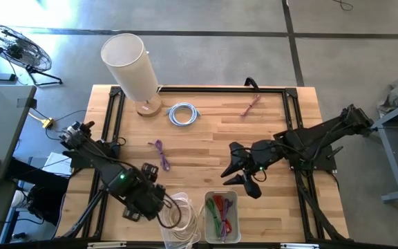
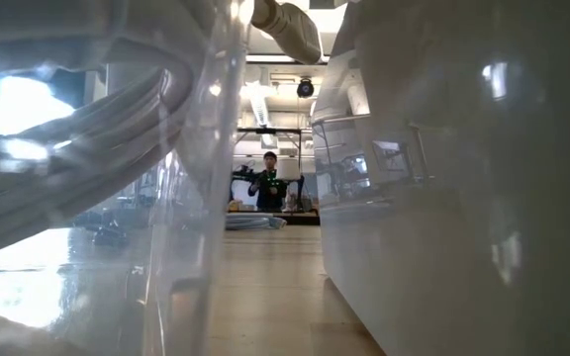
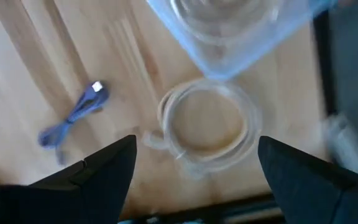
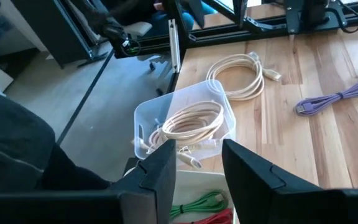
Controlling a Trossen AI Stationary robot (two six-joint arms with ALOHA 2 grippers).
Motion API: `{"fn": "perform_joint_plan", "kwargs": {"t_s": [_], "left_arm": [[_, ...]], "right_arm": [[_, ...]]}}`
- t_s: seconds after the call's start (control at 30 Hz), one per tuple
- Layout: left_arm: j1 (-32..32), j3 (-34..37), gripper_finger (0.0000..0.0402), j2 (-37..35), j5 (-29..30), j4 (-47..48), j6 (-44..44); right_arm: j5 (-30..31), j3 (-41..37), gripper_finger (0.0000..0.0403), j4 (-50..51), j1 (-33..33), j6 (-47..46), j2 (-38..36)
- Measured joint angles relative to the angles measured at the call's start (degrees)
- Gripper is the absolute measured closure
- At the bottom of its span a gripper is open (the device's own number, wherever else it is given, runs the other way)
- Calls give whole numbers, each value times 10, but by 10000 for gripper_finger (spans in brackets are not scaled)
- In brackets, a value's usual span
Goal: Pick & Place USB Port
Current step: Put the brown HDMI cable into the transparent bin
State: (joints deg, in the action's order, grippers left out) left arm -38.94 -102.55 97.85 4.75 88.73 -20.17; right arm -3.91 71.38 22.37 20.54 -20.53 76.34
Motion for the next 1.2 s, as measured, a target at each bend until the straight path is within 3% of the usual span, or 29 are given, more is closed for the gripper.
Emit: {"fn": "perform_joint_plan", "kwargs": {"t_s": [0.17, 0.47, 0.67, 0.83, 1.2], "left_arm": [[-6, 62, 71, -9, -10, 15, 77], [-5, 238, 71, -20, 3, 12, 102], [-4, 332, 71, -20, -22, -81, 132], [-4, 360, 71, -20, -38, -173, 139], [3, 360, 71, -20, -13, -234, 133]], "right_arm": [[-4, 0, 281, -9, -10, -17, 0], [-4, 0, 281, -22, -14, -41, 0], [-3, 0, 281, -41, -14, -50, 0], [1, 0, 281, -44, -14, -52, 0], [5, 0, 281, -45, -14, -65, 0]]}}
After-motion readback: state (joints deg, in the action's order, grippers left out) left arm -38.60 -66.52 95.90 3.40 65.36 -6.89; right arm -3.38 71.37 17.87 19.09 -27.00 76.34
